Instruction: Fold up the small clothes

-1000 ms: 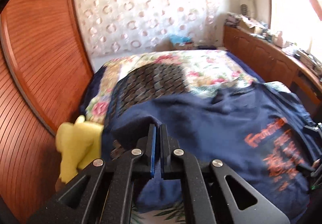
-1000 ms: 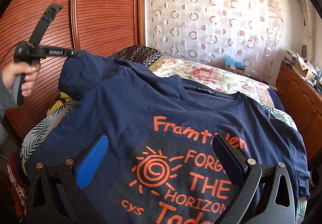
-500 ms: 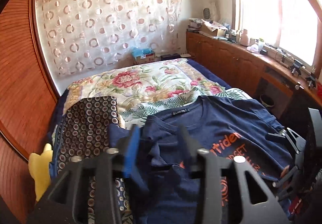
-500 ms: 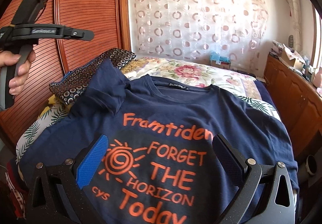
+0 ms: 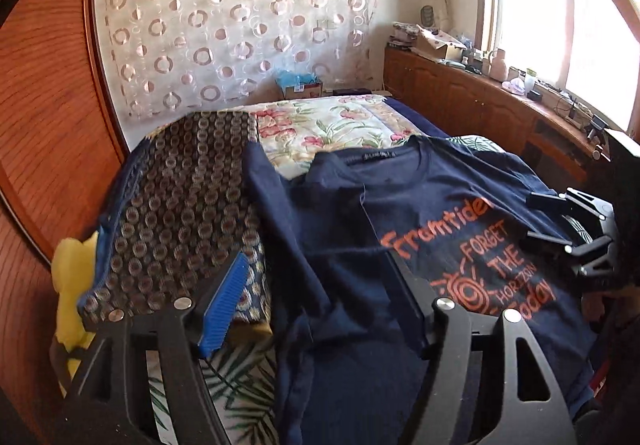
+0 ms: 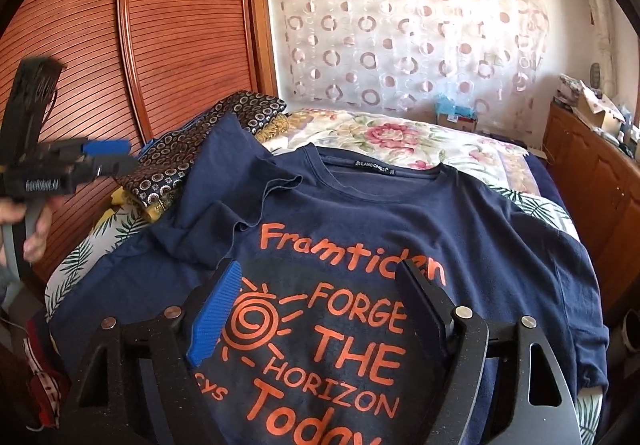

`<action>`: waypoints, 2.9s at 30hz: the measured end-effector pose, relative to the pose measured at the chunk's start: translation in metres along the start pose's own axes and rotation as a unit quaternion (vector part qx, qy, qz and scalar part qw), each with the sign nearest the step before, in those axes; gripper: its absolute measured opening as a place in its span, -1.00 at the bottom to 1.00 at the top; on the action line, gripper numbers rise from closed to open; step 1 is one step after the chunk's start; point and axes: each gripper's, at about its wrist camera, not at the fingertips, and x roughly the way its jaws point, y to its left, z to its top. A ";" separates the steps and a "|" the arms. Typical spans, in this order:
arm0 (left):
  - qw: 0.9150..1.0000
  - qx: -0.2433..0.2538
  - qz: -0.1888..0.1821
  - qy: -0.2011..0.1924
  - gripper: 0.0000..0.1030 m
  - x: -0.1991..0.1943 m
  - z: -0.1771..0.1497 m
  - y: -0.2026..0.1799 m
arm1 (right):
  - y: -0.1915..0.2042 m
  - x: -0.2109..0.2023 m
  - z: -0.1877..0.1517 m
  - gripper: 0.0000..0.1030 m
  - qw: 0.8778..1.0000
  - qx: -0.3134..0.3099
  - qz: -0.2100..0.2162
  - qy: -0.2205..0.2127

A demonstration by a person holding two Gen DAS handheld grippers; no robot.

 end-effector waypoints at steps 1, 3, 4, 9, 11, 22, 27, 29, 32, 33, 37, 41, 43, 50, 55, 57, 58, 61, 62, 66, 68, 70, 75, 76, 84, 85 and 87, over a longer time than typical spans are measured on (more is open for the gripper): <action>1.000 -0.004 -0.004 0.004 0.36 0.003 -0.005 -0.001 | 0.001 0.001 -0.001 0.57 1.000 0.002 0.000 0.002; 1.000 -0.007 -0.012 0.015 0.36 0.011 -0.015 -0.004 | -0.007 0.005 0.000 0.57 1.000 0.003 -0.004 0.005; 1.000 -0.007 -0.012 0.020 0.36 0.016 -0.019 -0.007 | -0.010 0.004 -0.001 0.57 1.000 0.004 -0.006 0.007; 0.999 -0.005 -0.015 0.047 0.36 0.038 -0.031 -0.021 | -0.026 -0.003 0.003 0.57 1.000 0.002 -0.017 0.012; 0.998 -0.002 -0.015 0.054 0.36 0.044 -0.033 -0.026 | -0.033 -0.009 0.002 0.57 1.000 0.002 -0.026 0.015; 0.995 0.012 -0.011 0.094 0.36 0.077 -0.046 -0.039 | -0.085 -0.047 -0.020 0.57 0.995 0.034 -0.087 0.024; 0.995 0.014 -0.005 0.095 0.38 0.080 -0.047 -0.041 | -0.112 -0.065 -0.029 0.57 0.991 0.063 -0.111 0.025; 0.995 0.015 -0.008 0.097 0.47 0.081 -0.047 -0.042 | -0.123 -0.069 -0.033 0.57 0.989 0.073 -0.121 0.029; 0.994 0.022 -0.015 0.101 0.61 0.083 -0.047 -0.045 | -0.141 -0.076 -0.037 0.31 0.986 0.083 -0.135 0.046; 0.994 0.025 -0.016 0.102 0.63 0.085 -0.047 -0.046 | -0.145 -0.073 -0.035 0.27 0.985 0.087 -0.143 0.051; 0.994 0.031 -0.021 0.106 0.75 0.087 -0.047 -0.049 | -0.162 -0.073 -0.041 0.21 0.979 0.107 -0.160 0.067; 0.993 0.031 -0.023 0.107 0.78 0.088 -0.047 -0.049 | -0.176 -0.067 -0.046 0.21 0.973 0.130 -0.166 0.087; 0.994 0.031 -0.023 0.107 0.79 0.088 -0.047 -0.049 | -0.180 -0.064 -0.047 0.20 0.972 0.146 -0.159 0.095; 0.993 0.031 -0.023 0.107 0.79 0.089 -0.046 -0.050 | -0.202 -0.066 -0.034 0.08 0.969 0.180 -0.133 0.109; 0.993 0.031 -0.023 0.107 0.79 0.089 -0.046 -0.050 | -0.220 -0.054 -0.024 -0.06 0.968 0.192 -0.116 0.114; 0.993 0.030 -0.023 0.108 0.79 0.089 -0.046 -0.050 | -0.223 -0.049 -0.023 -0.19 0.968 0.195 -0.107 0.114; 0.993 0.030 -0.023 0.108 0.79 0.089 -0.046 -0.050 | -0.223 -0.050 -0.023 -0.37 0.969 0.196 -0.099 0.113; 0.993 0.031 -0.022 0.107 0.79 0.089 -0.046 -0.050 | -0.221 -0.047 -0.022 -0.63 0.971 0.185 -0.099 0.112; 0.993 0.030 -0.023 0.108 0.79 0.089 -0.046 -0.050 | -0.220 -0.046 -0.022 -0.67 0.972 0.175 -0.107 0.114; 0.993 0.031 -0.022 0.108 0.79 0.089 -0.046 -0.050 | -0.216 -0.049 -0.019 -0.89 0.975 0.151 -0.123 0.109; 0.993 0.031 -0.022 0.108 0.79 0.089 -0.046 -0.049 | -0.212 -0.055 -0.016 -0.89 0.977 0.144 -0.125 0.097; 0.993 0.031 -0.022 0.108 0.80 0.089 -0.046 -0.050 | -0.203 -0.063 -0.011 -0.89 0.980 0.127 -0.134 0.079; 0.993 0.030 -0.022 0.108 0.80 0.089 -0.046 -0.050 | -0.158 -0.078 0.011 -0.89 0.988 0.054 -0.142 0.041; 0.993 0.030 -0.022 0.108 0.80 0.089 -0.046 -0.050 | -0.148 -0.078 0.014 -0.89 0.989 0.044 -0.135 0.036; 0.993 0.033 -0.021 0.107 0.80 0.089 -0.046 -0.050 | -0.094 -0.043 -0.006 -0.89 0.995 -0.009 -0.075 0.072; 0.993 0.034 -0.021 0.107 0.80 0.089 -0.046 -0.050 | -0.093 -0.037 -0.012 -0.89 0.994 -0.007 -0.071 0.080; 0.994 0.038 -0.010 0.102 0.80 0.085 -0.046 -0.051 | -0.094 -0.029 -0.020 -0.89 0.994 -0.002 -0.065 0.089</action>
